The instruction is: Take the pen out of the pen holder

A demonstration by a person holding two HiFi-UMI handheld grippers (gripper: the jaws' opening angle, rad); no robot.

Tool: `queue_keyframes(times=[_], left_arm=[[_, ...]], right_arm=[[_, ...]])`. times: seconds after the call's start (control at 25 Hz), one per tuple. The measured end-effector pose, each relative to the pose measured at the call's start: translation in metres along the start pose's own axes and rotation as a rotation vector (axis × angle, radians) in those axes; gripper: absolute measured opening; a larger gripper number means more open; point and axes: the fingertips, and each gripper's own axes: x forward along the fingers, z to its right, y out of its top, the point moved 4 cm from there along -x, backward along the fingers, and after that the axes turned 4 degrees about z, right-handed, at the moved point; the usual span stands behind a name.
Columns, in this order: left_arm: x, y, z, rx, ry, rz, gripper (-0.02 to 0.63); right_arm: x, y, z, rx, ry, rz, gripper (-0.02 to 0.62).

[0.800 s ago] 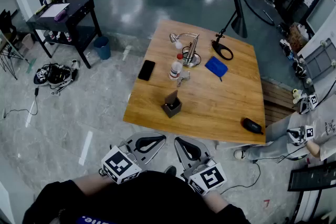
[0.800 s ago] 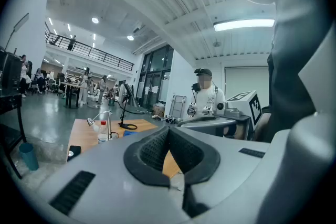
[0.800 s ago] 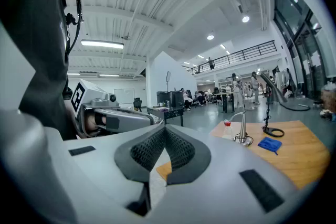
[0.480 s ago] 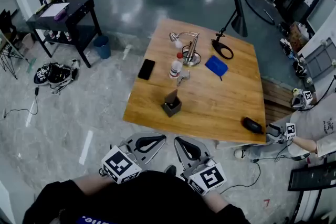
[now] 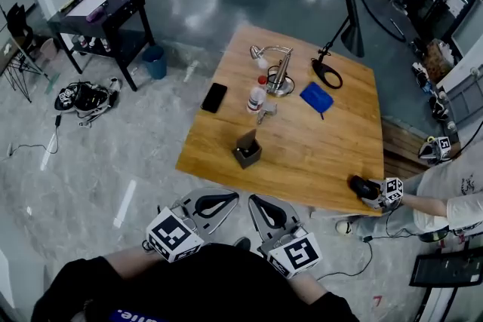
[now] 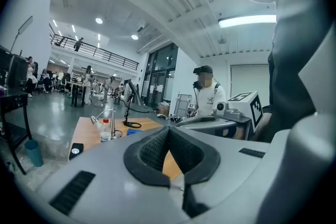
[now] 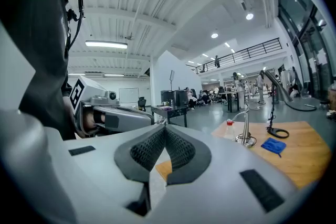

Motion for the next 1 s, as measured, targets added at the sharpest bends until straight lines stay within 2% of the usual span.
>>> queue_keyframes(times=[0.36,0.48,0.6,0.76,1.0], left_arm=[[0.027,-0.007,0.004,-0.008,0.134,0.0,0.009],[0.029,-0.01,-0.003,-0.017,0.154,-0.004,0.009],[0.032,-0.011,-0.018,-0.002,0.153,-0.006,0.009],[0.035,-0.004,-0.037,0.037,0.12,0.001,0.009],[0.031,-0.005,-0.069,0.014,0.086,-0.018,0.009]], right_arm=[[0.002,-0.021,0.044,-0.042,0.094,-0.04,0.006],[0.016,-0.029,0.058,-0.066,0.103,-0.059,0.006],[0.04,-0.046,0.072,-0.139,0.097,-0.091,0.01],[0.075,-0.078,0.087,-0.205,0.057,-0.177,0.082],[0.117,-0.126,0.112,-0.279,0.008,-0.305,0.086]])
